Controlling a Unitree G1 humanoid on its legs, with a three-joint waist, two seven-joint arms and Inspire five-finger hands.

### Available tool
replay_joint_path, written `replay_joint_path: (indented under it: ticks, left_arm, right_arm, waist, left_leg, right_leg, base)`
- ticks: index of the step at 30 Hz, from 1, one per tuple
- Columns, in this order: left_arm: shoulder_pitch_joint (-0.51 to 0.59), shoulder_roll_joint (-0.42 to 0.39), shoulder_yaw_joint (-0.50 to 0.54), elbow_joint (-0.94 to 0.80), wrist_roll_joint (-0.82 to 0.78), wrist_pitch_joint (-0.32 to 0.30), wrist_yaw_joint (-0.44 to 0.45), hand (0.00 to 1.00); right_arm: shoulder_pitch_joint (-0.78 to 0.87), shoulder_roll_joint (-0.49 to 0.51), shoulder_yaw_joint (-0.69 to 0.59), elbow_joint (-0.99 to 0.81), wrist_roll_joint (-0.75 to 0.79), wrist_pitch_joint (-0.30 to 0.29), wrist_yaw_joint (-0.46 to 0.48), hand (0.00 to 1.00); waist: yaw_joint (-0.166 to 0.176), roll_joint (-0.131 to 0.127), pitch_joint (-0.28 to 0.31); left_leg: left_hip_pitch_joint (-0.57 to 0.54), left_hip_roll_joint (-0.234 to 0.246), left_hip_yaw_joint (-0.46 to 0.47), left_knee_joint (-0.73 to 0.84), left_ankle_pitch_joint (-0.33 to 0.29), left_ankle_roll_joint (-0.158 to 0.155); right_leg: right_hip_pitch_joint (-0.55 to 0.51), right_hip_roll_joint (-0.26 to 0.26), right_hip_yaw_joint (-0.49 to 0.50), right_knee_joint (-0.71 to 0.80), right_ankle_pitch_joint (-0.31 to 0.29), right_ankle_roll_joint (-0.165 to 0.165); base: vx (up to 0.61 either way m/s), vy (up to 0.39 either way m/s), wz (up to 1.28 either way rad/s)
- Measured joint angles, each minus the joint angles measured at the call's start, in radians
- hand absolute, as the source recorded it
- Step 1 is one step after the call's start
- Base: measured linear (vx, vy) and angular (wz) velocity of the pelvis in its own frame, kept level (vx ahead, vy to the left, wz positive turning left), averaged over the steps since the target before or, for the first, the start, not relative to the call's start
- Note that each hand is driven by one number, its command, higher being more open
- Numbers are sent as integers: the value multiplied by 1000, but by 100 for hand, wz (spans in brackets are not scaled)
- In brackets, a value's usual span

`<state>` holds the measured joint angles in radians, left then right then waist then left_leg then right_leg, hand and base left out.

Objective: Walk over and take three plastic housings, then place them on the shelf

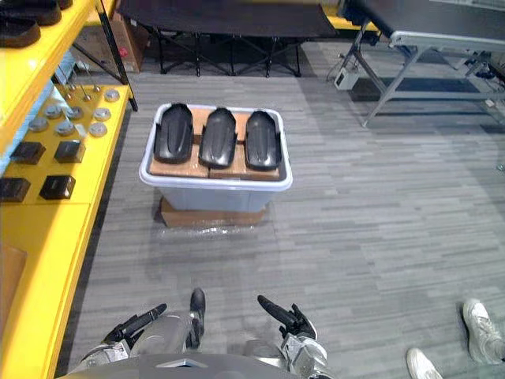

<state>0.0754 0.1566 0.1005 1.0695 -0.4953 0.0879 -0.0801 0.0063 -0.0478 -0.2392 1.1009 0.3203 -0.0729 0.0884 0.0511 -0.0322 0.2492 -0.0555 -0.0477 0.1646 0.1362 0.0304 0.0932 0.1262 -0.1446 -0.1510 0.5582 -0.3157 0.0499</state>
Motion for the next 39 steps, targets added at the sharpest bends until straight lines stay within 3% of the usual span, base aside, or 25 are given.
replay_joint_path:
  ticks: [2,5,6,9,11,12,13,16,17,18,20,21,22,23,27,31,33,39]
  left_arm:
    - [-17,-2,-27,1,0,-2,3,100]
    - [-44,-27,-22,4,-4,-5,11,100]
    - [-47,-41,-6,4,-4,-6,13,100]
    - [-43,-62,41,0,-12,-5,20,100]
    - [-40,-58,76,-8,-6,-9,35,100]
    - [-27,-48,93,-10,-5,-19,39,100]
    - [-26,-69,116,0,-4,-21,51,100]
    - [-9,-117,152,-10,-2,-31,57,100]
    - [-15,-124,152,-14,-2,-38,56,100]
    - [-13,-123,148,-12,-1,-41,55,100]
    - [-10,-115,130,-7,9,-41,54,100]
    - [-12,-110,103,-6,35,-42,51,100]
    - [-13,-109,99,-3,37,-42,51,100]
    - [-22,-99,99,8,39,-40,50,100]
    - [-50,-37,19,0,78,-42,48,100]
    - [-61,-14,-63,-27,106,-41,51,100]
    - [-58,-10,-89,-73,109,-41,50,100]
    - [-60,15,-94,-133,112,-39,49,100]
  right_arm:
    - [-5,-4,1,-9,0,-6,-18,100]
    - [4,-19,-18,-19,1,-12,-33,100]
    - [14,-19,-27,-20,1,-19,-31,100]
    - [60,-5,-41,-36,3,-32,-24,100]
    - [87,24,-43,-49,3,-35,-16,100]
    - [105,49,-44,-55,4,-41,-9,100]
    - [101,40,-51,-56,16,-41,-3,100]
    - [101,12,-66,-61,24,-45,-6,100]
    - [102,6,-71,-65,42,-47,-12,100]
    - [102,6,-71,-58,42,-48,-16,100]
    - [99,6,-71,-58,44,-58,-16,100]
    - [97,8,-67,-60,61,-86,-17,100]
    - [97,7,-65,-62,72,-93,-19,100]
    - [95,13,-64,-68,93,-93,-25,100]
    - [74,55,-41,-105,138,-136,-32,100]
    - [69,51,-35,-291,119,-153,-139,100]
    - [57,20,-47,-455,117,-153,-188,100]
    - [-6,-98,-132,-768,89,-148,-245,100]
  waist:
    - [-2,21,2]
    - [-4,48,-10]
    - [-8,61,-9]
    - [-29,42,-34]
    - [-26,3,-58]
    - [-23,-29,-77]
    - [-26,-7,-81]
    - [-30,62,-88]
    - [-26,80,-79]
    - [-24,82,-77]
    - [-30,81,-78]
    - [-29,82,-77]
    - [-29,83,-77]
    - [-29,62,-69]
    - [-26,-5,-52]
    - [-29,-14,-34]
    - [-28,-17,-26]
    - [-32,-20,35]
  left_leg:
    - [33,13,-6,-19,-36,-15]
    - [41,55,-18,-16,-71,-14]
    - [40,71,-32,-12,-80,-22]
    - [30,102,-88,34,-124,-58]
    - [16,100,-114,92,-173,-94]
    - [0,87,-124,148,-213,-122]
    - [-8,115,-148,215,-257,-143]
    - [-75,189,-170,378,-301,-167]
    - [-118,222,-150,485,-293,-188]
    - [-110,249,-93,475,-301,-199]
    - [-93,264,-43,385,-297,-198]
    - [-76,265,-18,234,-229,-196]
    - [-73,264,-18,192,-167,-198]
    - [-54,234,-14,140,-93,-189]
    - [-1,142,2,-64,-10,-164]
    - [-9,105,14,-78,-10,-135]
    - [-53,95,15,-16,-46,-124]
    - [-154,122,-3,158,-117,-111]
  right_leg:
    - [-62,-17,-30,-84,6,10]
    - [-176,-16,-12,-243,59,85]
    - [-193,-6,14,-291,88,82]
    - [-212,14,49,-359,175,73]
    - [-180,6,46,-405,212,58]
    - [-154,-6,39,-405,224,57]
    - [-145,12,3,-365,255,37]
    - [-114,75,-50,-353,205,6]
    - [-71,91,-77,-373,204,-5]
    - [-27,91,-99,-401,205,-8]
    - [8,77,-122,-423,205,-9]
    - [18,61,-137,-437,202,-3]
    - [17,56,-140,-438,199,4]
    - [21,32,-140,-437,191,21]
    - [-28,-40,-135,-437,185,55]
    - [-41,-67,-124,-445,193,79]
    - [-53,-79,-123,-458,202,93]
    - [-72,-65,-107,-455,231,104]
  base:
    - [223,44,-12]
    - [179,-25,3]
    - [222,-130,39]
    - [215,-191,48]
    - [275,-315,39]
    - [337,-451,48]
    - [263,-395,43]
    - [237,-279,43]
    - [179,-134,56]
    - [217,-165,50]
    - [180,-73,35]
    - [179,-8,28]
    - [136,79,25]
    - [110,118,18]
    - [59,101,11]
    - [46,93,-3]
    - [43,87,0]
    - [36,70,1]
